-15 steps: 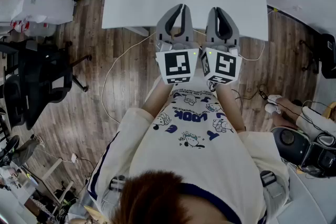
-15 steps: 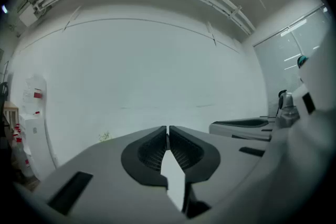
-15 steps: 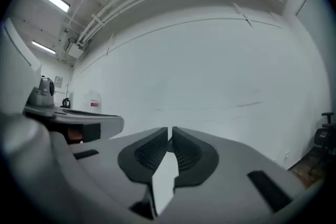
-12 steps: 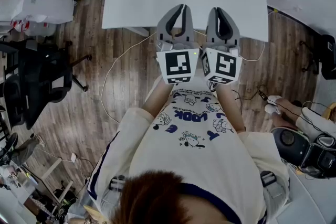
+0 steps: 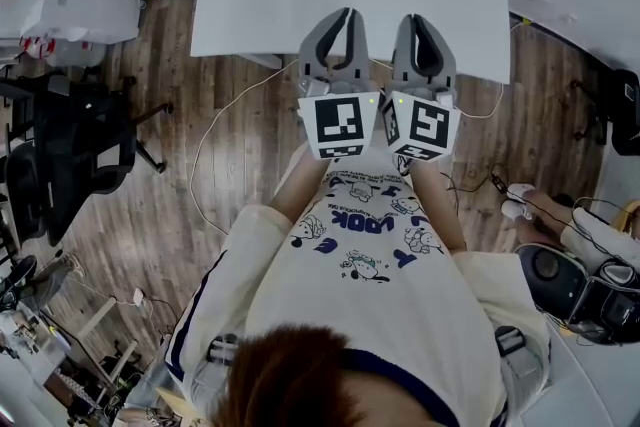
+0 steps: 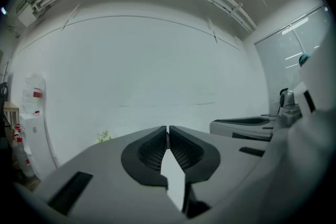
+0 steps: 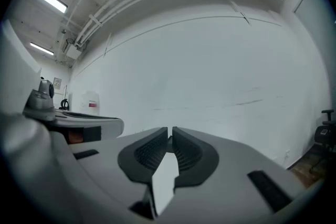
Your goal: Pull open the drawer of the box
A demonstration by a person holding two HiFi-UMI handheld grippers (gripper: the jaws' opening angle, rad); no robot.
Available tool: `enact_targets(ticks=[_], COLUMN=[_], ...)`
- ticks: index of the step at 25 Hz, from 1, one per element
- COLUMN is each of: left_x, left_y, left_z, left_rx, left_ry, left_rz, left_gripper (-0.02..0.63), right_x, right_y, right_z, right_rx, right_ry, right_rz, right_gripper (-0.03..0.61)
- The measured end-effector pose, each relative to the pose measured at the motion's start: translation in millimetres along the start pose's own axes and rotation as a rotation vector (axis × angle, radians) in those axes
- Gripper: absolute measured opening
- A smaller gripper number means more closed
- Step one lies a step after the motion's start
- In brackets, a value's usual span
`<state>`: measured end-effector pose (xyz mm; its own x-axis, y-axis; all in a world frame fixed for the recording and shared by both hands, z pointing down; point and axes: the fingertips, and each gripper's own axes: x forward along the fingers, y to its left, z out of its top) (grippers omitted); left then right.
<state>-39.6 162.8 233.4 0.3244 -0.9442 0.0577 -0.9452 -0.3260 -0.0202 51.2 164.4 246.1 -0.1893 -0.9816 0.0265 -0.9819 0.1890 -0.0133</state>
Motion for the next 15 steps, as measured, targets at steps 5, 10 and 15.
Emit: enact_targets(ticks=[5, 10, 15], left_x=[9, 14, 19], left_y=[-5, -11, -14], left_z=[-5, -10, -10], left_rx=[0.001, 0.0, -0.001], left_ry=[0.01, 0.021, 0.027], left_rz=[0.022, 0.05, 0.07], left_gripper=[0.028, 0.028, 0.028], right_x=[5, 8, 13], right_y=[-11, -17, -23], right_z=[-6, -11, -13], right_rx=[0.0, 0.004, 0.01], right_ry=[0.01, 0.016, 0.024], right_rz=[0.012, 0.034, 0.053], right_gripper=[0.044, 0.044, 0.044])
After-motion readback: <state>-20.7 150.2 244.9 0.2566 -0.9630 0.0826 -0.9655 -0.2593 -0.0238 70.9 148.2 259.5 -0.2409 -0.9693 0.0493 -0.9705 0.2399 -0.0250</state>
